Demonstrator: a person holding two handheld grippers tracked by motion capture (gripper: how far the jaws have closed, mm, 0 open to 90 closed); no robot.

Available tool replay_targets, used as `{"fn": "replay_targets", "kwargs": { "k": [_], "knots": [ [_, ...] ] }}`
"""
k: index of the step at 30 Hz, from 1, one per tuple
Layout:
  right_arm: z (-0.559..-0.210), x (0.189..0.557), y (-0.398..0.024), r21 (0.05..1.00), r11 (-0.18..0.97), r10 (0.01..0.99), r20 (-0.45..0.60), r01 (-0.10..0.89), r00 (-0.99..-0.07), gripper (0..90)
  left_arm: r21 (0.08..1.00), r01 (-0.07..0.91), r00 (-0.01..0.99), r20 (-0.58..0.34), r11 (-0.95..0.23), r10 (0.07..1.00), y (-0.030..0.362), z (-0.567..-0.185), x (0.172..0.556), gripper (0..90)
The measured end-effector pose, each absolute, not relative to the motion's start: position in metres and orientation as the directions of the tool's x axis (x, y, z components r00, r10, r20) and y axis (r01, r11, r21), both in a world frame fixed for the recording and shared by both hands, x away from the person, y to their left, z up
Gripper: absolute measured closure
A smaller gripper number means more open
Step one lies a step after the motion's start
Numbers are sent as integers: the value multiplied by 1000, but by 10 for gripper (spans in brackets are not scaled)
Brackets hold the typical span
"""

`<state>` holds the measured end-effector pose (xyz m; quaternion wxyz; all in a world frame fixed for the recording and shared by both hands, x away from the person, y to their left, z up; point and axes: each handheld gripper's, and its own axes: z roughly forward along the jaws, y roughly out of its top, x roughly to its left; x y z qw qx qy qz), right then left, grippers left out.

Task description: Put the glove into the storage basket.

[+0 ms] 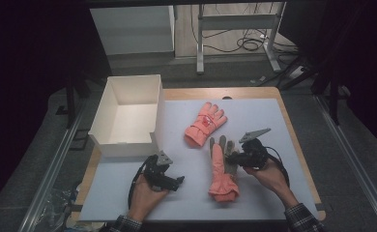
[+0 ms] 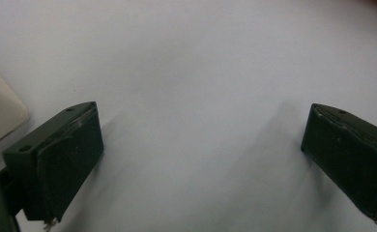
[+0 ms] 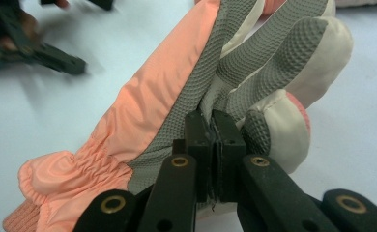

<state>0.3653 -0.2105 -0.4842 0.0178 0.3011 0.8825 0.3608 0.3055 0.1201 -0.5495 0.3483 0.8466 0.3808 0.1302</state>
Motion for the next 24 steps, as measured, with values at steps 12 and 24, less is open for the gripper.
{"fn": "replay_targets", "kwargs": {
  "k": [12,24],
  "knots": [
    [-484,373,-210,661,567,577,108,492,-810,663,689,554,676,-45,-467,736,120,-550,305,11],
    [-460,399,-198,721,483,655,80,497,-751,508,690,552,677,-43,-468,735,120,-550,306,11]
  ]
}}
